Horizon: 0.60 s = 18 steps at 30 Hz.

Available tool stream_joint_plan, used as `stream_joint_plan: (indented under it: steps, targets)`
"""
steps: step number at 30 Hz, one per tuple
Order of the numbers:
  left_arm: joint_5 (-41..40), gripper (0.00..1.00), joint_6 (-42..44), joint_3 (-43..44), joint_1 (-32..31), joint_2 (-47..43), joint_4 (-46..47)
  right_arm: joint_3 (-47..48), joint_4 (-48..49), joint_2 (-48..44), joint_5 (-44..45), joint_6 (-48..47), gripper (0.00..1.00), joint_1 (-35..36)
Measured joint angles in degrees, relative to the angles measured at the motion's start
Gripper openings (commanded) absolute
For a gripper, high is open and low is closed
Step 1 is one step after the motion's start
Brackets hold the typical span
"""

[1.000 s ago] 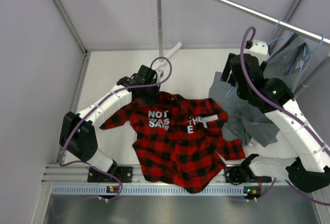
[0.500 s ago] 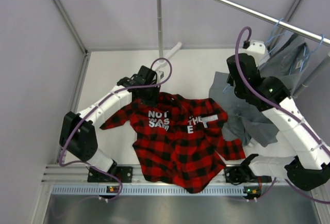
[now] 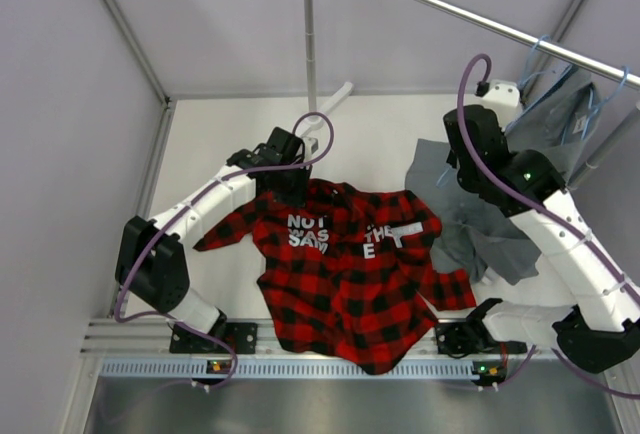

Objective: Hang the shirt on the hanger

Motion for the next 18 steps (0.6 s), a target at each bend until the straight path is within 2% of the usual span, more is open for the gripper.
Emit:
stream_joint_plan:
  steps: [2,10,11,14,15,18]
  targets:
    - [0.2,0.0,0.0,0.0,0.0,0.0,0.0,0.0,-0.1,-0.1,0.0,0.0,0.09,0.0]
    - [0.4,0.0,0.0,0.0,0.0,0.0,0.0,-1.7,-0.8,-1.9,0.1,-0.2,0.09,0.0]
    - [0.4,0.0,0.0,0.0,0.0,0.0,0.0,-2.2,-1.0,-2.3,0.2,-0.3,0.06,0.0]
    - [0.5,0.0,0.0,0.0,0.0,0.0,0.0,-3.1,-1.5,-3.4,0.2,-0.7,0.06,0.0]
    - [0.5,0.0,0.0,0.0,0.0,0.0,0.0,-3.3,-1.4,-3.8,0.2,-0.9,0.0,0.0]
    - [0.6,0.0,0.0,0.0,0.0,0.0,0.0,-3.7,-1.5,-4.9,0.1,-1.6,0.0,0.0]
